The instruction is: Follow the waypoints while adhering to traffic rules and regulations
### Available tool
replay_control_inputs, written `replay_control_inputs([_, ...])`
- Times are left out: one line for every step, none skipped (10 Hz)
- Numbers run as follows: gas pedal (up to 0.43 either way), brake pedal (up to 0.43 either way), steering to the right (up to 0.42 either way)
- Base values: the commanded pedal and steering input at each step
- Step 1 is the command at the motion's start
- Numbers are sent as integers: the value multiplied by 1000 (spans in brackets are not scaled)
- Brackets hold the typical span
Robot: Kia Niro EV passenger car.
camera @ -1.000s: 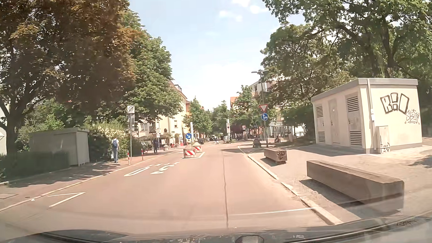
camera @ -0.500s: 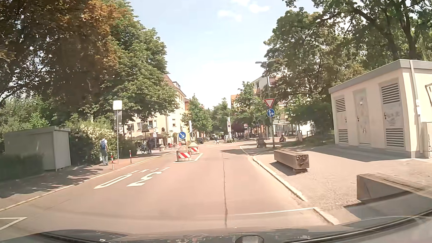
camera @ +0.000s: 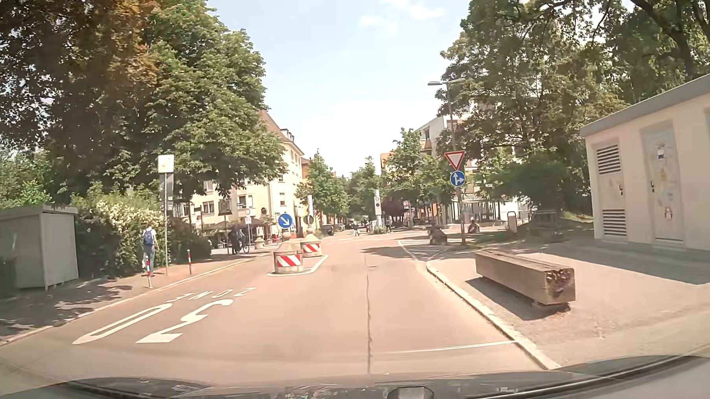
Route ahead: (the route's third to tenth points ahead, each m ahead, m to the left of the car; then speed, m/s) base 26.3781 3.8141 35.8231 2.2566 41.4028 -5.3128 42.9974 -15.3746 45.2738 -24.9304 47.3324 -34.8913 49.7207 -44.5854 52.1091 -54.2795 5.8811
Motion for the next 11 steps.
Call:
replay_control_inputs([0,0,-5])
replay_control_inputs([0,0,-5])
replay_control_inputs([0,0,-5])
replay_control_inputs([0,0,-5])
replay_control_inputs([0,0,-5])
replay_control_inputs([0,0,-5])
replay_control_inputs([0,0,-5])
replay_control_inputs([0,0,-5])
replay_control_inputs([0,0,-5])
replay_control_inputs([0,0,-5])
replay_control_inputs([0,0,-4])
